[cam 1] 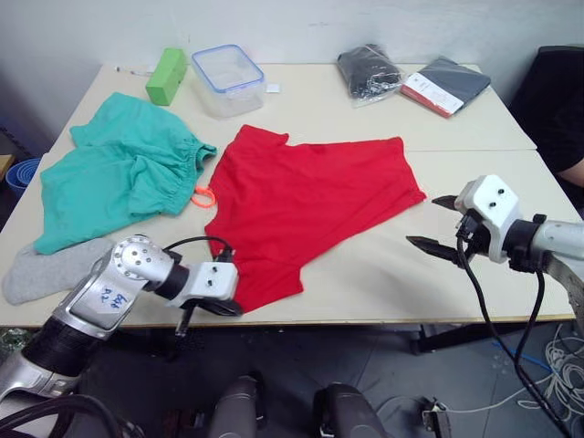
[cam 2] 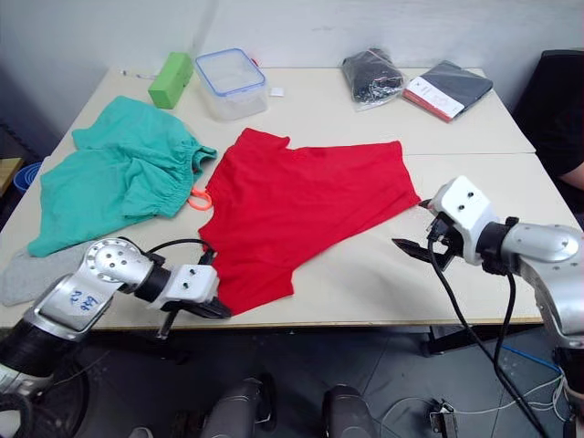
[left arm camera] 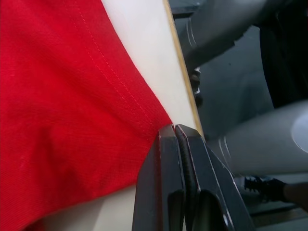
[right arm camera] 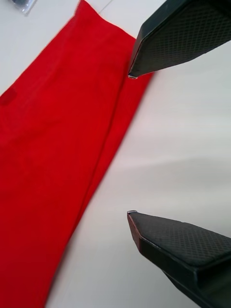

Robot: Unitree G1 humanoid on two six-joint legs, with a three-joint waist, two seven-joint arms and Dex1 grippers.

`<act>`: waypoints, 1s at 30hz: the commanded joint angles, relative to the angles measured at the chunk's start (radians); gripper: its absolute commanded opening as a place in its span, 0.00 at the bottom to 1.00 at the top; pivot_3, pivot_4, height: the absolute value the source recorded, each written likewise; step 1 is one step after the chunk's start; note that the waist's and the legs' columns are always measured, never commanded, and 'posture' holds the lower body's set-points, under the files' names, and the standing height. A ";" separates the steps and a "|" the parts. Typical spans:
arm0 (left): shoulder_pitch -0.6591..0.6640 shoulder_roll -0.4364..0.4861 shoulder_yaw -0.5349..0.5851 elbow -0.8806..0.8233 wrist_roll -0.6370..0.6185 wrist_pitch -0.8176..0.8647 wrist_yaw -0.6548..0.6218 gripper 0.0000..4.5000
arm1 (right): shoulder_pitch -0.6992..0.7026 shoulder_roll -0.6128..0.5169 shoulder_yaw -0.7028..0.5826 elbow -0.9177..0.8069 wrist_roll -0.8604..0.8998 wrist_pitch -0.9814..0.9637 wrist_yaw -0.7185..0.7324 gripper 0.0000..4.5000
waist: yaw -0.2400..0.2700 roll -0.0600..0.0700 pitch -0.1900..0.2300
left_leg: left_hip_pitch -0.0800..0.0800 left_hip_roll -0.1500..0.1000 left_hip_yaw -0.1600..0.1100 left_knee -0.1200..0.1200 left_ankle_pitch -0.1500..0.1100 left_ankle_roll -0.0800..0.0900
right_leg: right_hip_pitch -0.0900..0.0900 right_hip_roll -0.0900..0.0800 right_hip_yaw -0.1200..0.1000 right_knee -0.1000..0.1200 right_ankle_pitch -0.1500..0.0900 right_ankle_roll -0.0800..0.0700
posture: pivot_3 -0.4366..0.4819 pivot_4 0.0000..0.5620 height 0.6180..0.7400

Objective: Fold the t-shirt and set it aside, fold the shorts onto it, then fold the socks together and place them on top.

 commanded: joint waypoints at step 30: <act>0.110 0.005 0.077 0.000 0.029 0.022 0.060 0.00 | -0.624 0.278 0.420 0.995 -0.712 -0.727 -0.123 0.66 | -0.014 0.004 0.001 | 0.008 0.000 0.010 0.000 0.000 0.000 | -0.001 -0.001 0.011 0.010 -0.001 0.000 | 0.48 0.27 1.00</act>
